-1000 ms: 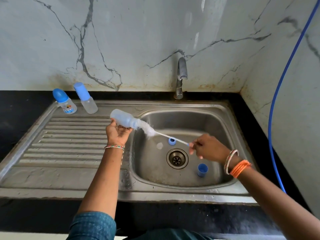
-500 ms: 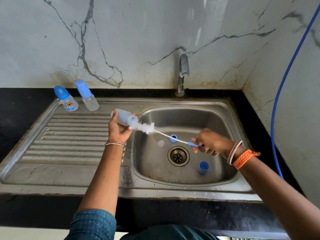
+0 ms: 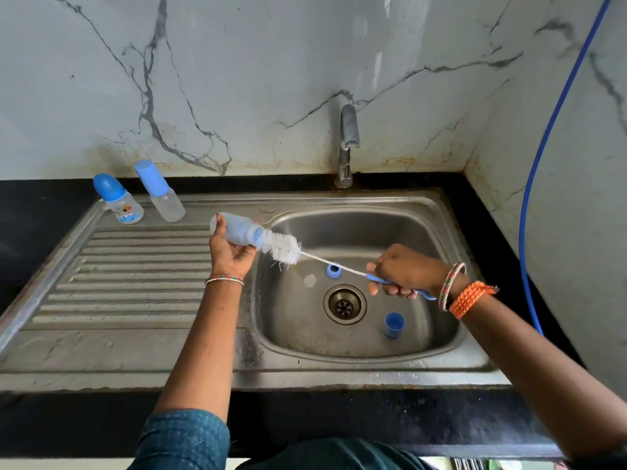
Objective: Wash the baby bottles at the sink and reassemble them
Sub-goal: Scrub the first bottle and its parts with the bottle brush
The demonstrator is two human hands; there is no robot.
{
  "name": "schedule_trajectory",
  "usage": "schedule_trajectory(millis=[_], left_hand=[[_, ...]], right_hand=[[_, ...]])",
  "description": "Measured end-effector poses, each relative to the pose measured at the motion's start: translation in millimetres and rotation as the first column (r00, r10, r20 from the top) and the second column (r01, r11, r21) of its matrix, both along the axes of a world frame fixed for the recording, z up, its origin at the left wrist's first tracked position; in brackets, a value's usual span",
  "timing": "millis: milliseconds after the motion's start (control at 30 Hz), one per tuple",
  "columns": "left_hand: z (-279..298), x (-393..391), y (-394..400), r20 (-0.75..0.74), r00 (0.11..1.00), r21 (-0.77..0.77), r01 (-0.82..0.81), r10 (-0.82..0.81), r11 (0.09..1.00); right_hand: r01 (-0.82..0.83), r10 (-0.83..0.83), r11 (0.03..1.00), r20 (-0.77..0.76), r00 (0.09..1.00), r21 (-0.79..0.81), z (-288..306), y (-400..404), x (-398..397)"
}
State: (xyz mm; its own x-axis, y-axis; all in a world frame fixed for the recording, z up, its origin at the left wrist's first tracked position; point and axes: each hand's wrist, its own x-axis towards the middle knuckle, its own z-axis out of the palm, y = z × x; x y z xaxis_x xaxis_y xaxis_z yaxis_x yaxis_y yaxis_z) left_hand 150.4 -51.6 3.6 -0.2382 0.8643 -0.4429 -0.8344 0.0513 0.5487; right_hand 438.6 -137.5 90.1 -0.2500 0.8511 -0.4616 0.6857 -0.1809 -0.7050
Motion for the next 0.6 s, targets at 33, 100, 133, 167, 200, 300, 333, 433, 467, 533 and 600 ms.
schedule_trajectory(millis=[33,100,133,167,200,300,333,433,467,533,600], left_hand=[[0,-1,0,-0.008,1.0,-0.001,-0.002,0.002,1.0],[0,-4,1,-0.004,1.0,-0.014,-0.009,0.009,1.0],[-1,-6,2,-0.004,1.0,-0.025,-0.015,0.015,1.0],[-3,-7,3,-0.007,1.0,-0.036,-0.019,0.019,0.999],[-5,-7,2,-0.007,1.0,-0.044,-0.021,0.021,0.999],[-6,-5,0,0.007,1.0,-0.033,-0.013,0.014,0.999],[-5,-3,0,0.027,1.0,-0.016,-0.013,0.013,1.0],[-5,-1,-1,0.054,0.998,-0.002,-0.022,0.022,1.0],[-6,-1,-1,0.057,0.998,-0.007,-0.025,0.025,1.0],[-7,-3,-1,0.077,0.996,-0.018,-0.041,0.043,0.999],[-6,-6,-1,0.094,0.994,-0.027,-0.059,0.062,0.998]], right_hand=[[-0.026,0.024,0.999,-0.033,0.999,-0.046,-1,-1,0],[-0.043,0.03,0.995,0.138,0.99,0.094,-2,-4,0],[-0.075,0.004,0.973,0.306,0.952,0.22,-3,-5,0],[-0.121,-0.048,0.931,0.445,0.894,0.344,-6,-7,-1],[-0.158,-0.118,0.874,0.516,0.848,0.459,-6,-9,-3],[-0.142,-0.232,0.777,0.488,0.841,0.613,-5,-8,-5],[-0.082,-0.187,0.838,0.425,0.886,0.539,-5,-4,-3],[0.047,-0.048,0.997,0.02,0.999,0.06,1,0,2],[0.04,-0.039,0.999,-0.051,0.998,0.008,2,-1,3],[0.046,-0.041,0.996,-0.054,0.998,0.077,2,-2,2],[0.012,-0.052,0.964,0.142,0.989,0.267,3,-4,0]])
